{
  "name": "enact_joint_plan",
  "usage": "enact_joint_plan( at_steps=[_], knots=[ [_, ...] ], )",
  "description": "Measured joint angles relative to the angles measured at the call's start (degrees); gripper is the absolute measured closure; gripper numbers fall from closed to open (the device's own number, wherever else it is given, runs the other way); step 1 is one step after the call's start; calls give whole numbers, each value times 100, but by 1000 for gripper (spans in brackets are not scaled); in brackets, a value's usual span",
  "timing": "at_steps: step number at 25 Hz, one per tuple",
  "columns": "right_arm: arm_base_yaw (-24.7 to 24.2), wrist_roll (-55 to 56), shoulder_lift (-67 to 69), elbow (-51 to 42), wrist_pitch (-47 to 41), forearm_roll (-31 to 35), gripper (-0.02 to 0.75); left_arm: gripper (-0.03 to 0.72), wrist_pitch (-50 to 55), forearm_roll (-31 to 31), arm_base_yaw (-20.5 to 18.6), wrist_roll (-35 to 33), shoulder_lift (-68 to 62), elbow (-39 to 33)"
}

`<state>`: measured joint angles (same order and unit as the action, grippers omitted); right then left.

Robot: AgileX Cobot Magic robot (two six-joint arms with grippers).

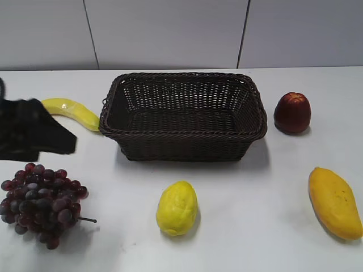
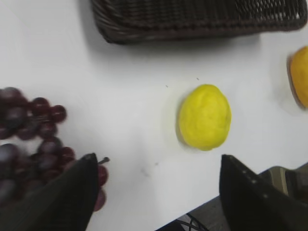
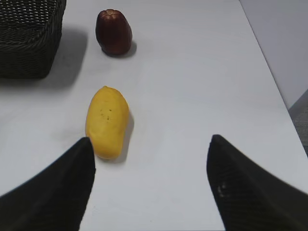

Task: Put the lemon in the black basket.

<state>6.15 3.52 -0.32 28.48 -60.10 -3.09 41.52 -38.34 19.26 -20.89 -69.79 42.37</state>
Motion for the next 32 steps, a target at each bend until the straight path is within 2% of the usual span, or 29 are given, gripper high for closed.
enact_joint_plan(
  at_steps=[4, 7, 10, 16, 20, 27, 29, 32],
  knots=[
    [0, 0, 0, 0, 0, 0, 148, 95, -663, -162, 1191, 11, -790, 66],
    [0, 0, 0, 0, 0, 0, 148, 95, -785, -185, 1752, 55, -1434, 374],
    [0, 0, 0, 0, 0, 0, 148, 94, -723, -185, 2050, 135, -2108, 852],
    [0, 0, 0, 0, 0, 0, 148, 78, -300, 96, 2126, 230, -3318, 1737],
    [0, 0, 0, 0, 0, 0, 148, 27, -210, 229, 2126, 243, -3785, 2072],
    [0, 0, 0, 0, 0, 0, 148, 25, -89, 229, 2126, 355, -4376, 2397],
    [0, 0, 0, 0, 0, 0, 148, 34, -53, 229, 2126, 355, -4456, 2399],
    [0, 0, 0, 0, 0, 0, 148, 100, 35, 234, 2126, 355, -4480, 2416]
  ],
)
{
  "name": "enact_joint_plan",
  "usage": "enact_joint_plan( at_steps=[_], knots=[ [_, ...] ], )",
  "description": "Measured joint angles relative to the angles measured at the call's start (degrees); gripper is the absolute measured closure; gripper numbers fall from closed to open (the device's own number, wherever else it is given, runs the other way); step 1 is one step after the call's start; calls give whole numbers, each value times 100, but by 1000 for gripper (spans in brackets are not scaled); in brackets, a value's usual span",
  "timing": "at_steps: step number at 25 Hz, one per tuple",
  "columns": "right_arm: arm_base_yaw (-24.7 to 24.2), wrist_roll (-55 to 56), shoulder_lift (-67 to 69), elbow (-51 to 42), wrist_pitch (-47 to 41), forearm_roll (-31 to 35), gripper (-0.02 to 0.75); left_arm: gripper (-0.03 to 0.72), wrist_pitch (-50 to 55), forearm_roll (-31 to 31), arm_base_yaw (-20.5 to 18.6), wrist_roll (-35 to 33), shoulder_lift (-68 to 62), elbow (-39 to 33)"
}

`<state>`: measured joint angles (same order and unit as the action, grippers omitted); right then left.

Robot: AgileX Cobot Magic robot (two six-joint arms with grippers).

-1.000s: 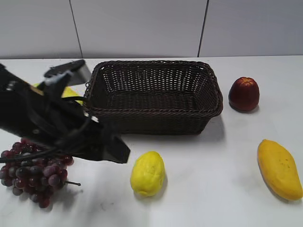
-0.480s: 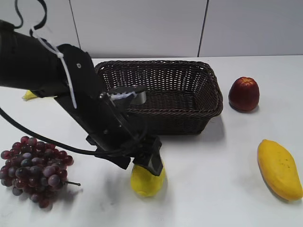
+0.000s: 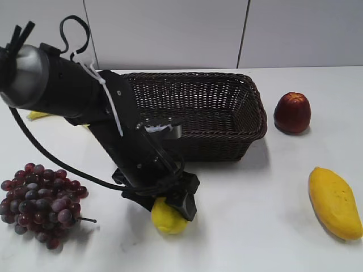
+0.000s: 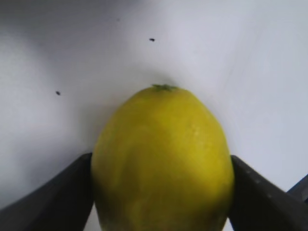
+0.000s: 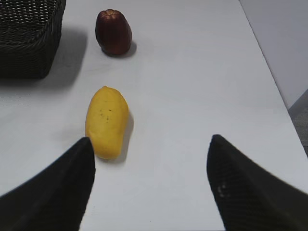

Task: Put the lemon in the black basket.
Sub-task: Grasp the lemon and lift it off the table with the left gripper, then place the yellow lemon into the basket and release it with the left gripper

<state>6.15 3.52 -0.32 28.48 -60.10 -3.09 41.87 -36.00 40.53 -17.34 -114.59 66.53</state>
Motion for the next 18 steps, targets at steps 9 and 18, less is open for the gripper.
enact_joint_plan(
  at_steps=[9, 18],
  knots=[
    [0, 0, 0, 0, 0, 0, 148, 123, 1469, 135, 0, 20, 264, 1186],
    [0, 0, 0, 0, 0, 0, 148, 124, 208, 1261, -173, 28, 377, 2863]
  ],
)
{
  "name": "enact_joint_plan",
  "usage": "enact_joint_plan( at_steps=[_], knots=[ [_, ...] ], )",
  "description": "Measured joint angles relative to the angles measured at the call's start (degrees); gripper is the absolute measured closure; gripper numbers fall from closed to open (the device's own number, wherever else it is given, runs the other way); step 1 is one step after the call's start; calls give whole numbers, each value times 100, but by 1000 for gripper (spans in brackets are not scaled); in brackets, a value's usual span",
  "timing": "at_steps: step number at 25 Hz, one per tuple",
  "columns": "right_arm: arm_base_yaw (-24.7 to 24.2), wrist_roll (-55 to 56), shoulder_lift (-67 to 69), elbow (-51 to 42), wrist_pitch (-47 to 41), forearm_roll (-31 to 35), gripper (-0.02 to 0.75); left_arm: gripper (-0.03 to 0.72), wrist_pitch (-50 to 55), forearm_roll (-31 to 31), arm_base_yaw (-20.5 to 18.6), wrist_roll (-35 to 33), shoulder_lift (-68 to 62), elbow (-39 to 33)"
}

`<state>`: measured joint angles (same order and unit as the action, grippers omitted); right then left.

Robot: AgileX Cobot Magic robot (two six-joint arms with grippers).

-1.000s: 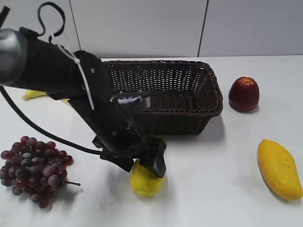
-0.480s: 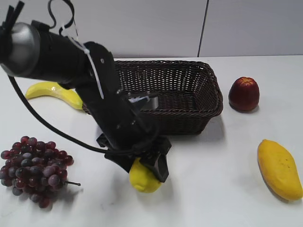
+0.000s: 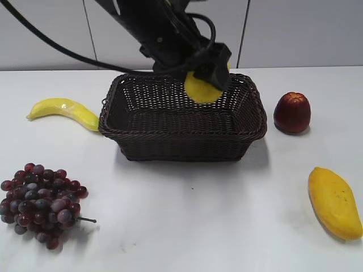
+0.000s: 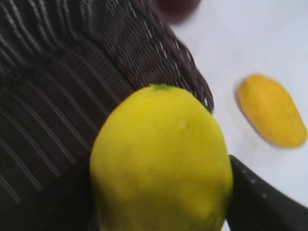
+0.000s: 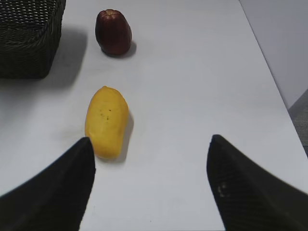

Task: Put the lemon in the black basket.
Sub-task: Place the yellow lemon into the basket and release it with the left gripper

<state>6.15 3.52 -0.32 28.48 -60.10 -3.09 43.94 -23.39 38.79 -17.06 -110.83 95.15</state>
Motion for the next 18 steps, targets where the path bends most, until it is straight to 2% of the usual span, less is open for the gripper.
enact_joint_plan(
  at_steps=[3, 9, 14, 18],
  knots=[
    [0, 0, 0, 0, 0, 0, 148, 124, -400, 56, -313, -2, -54, 31],
    [0, 0, 0, 0, 0, 0, 148, 124, -272, 23, -982, -2, -692, 31],
    [0, 0, 0, 0, 0, 0, 148, 117, -224, -42, -1062, -2, -1038, 31],
    [0, 0, 0, 0, 0, 0, 148, 36, -206, -54, -1062, -2, -1046, 31]
  ],
)
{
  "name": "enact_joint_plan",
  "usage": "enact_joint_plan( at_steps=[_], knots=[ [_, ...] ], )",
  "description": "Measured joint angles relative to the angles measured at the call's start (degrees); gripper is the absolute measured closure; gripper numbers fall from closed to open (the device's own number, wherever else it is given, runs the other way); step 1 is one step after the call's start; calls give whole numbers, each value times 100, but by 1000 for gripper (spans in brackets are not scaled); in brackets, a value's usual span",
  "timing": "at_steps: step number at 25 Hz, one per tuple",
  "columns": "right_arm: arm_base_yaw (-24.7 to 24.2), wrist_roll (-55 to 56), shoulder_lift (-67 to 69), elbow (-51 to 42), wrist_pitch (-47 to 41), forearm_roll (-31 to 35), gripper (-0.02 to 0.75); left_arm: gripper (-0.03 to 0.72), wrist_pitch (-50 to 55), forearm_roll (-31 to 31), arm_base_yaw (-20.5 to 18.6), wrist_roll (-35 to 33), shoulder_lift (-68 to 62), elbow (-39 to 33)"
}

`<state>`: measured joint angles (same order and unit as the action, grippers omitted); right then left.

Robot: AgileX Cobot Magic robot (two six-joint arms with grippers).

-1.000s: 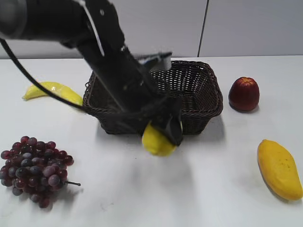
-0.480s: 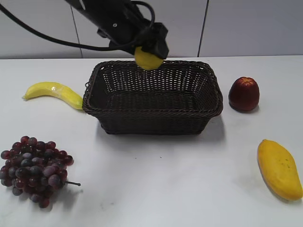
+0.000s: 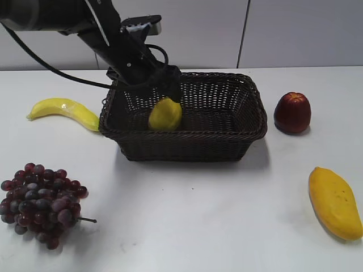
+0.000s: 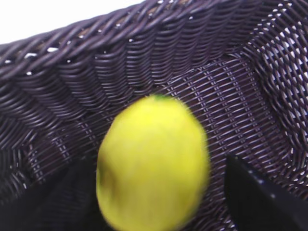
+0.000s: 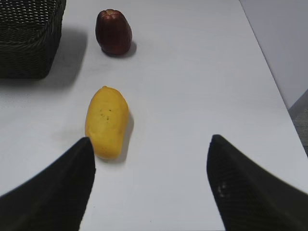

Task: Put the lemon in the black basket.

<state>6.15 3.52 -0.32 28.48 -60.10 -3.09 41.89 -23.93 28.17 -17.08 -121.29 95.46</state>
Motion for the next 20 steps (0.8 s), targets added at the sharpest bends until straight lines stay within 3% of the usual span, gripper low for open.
enact_joint_plan(
  at_steps=[12, 16, 20],
  knots=[
    [0, 0, 0, 0, 0, 0, 148, 48, 1536, 474, -207, 0, 1233, 72],
    [0, 0, 0, 0, 0, 0, 148, 59, 1933, 583, -789, 152, 1676, 109],
    [0, 0, 0, 0, 0, 0, 148, 92, 2607, 659, -1662, 280, 1822, 109]
  ],
)
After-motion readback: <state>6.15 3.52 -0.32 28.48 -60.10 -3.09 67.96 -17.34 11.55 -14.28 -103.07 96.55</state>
